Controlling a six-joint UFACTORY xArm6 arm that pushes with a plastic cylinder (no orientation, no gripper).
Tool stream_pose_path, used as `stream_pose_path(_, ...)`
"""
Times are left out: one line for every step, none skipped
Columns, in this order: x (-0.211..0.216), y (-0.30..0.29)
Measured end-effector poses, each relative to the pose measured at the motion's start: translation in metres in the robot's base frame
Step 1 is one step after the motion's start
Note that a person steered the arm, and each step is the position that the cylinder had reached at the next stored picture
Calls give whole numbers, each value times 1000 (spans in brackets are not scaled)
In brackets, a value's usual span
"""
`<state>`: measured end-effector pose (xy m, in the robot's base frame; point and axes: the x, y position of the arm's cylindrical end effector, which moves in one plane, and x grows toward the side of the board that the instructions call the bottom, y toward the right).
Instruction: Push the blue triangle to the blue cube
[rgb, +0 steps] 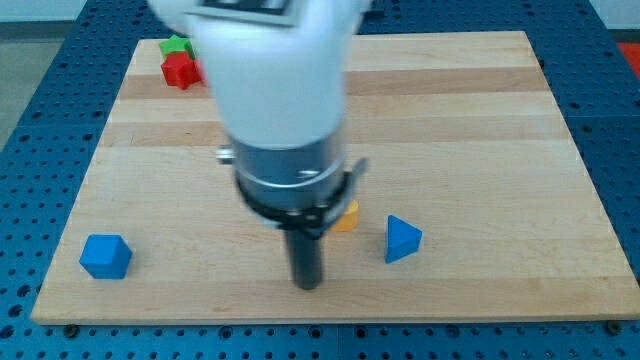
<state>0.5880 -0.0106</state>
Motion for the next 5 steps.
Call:
stream_pose_path(0,54)
stream_pose_path(0,109)
stream_pose_path(-20,134)
stream_pose_path(-38,131)
stream_pose_path(-40,114)
